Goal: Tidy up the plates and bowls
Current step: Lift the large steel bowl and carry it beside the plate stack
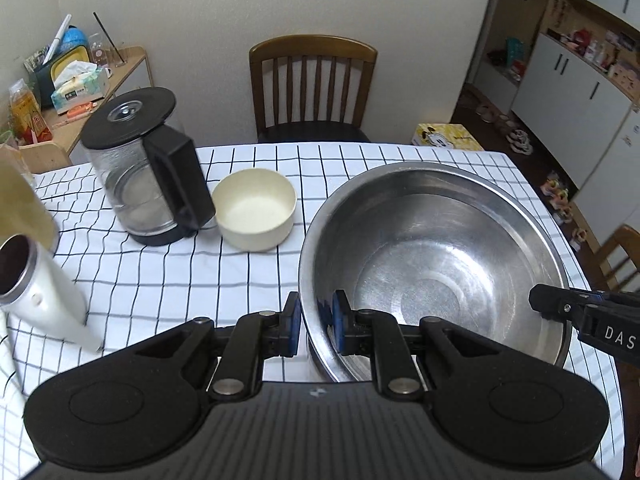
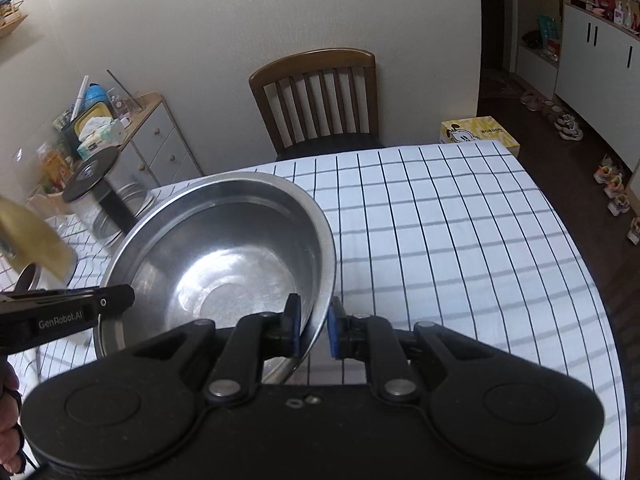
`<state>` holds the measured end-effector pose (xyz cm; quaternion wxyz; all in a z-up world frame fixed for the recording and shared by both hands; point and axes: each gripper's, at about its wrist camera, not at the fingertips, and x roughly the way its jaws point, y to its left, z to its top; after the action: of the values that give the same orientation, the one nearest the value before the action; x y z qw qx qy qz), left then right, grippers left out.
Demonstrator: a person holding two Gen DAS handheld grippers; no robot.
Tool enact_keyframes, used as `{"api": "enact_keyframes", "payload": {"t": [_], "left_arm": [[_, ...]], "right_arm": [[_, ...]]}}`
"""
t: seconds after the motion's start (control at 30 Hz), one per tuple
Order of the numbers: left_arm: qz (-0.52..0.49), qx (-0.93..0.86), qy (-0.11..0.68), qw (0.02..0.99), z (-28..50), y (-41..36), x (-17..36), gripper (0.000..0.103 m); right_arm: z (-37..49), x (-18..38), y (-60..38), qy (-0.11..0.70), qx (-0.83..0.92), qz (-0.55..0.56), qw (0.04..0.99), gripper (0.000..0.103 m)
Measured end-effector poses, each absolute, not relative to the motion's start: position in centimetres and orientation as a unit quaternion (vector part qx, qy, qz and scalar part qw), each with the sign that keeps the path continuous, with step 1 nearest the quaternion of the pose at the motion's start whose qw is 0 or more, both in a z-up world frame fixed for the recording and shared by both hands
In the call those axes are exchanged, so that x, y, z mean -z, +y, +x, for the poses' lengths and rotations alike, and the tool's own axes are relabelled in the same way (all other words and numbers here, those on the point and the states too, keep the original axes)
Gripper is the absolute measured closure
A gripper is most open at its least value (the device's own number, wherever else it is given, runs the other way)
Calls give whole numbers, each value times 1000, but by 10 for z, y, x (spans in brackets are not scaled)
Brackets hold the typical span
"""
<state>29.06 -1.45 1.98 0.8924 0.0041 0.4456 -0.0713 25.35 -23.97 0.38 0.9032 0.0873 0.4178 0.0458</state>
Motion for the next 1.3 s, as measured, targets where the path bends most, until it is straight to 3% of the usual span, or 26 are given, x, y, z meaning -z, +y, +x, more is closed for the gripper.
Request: {"api": "enact_keyframes", "payload": {"t": [0.63, 1.3], "left_arm": [[17, 91, 443, 892, 157, 34, -26, 88], [37, 58, 485, 872, 81, 79, 57, 88]], "right_arm": [[125, -15, -202, 430, -77, 77, 896, 87], [64, 69, -146, 517, -134, 35, 844, 85]]}}
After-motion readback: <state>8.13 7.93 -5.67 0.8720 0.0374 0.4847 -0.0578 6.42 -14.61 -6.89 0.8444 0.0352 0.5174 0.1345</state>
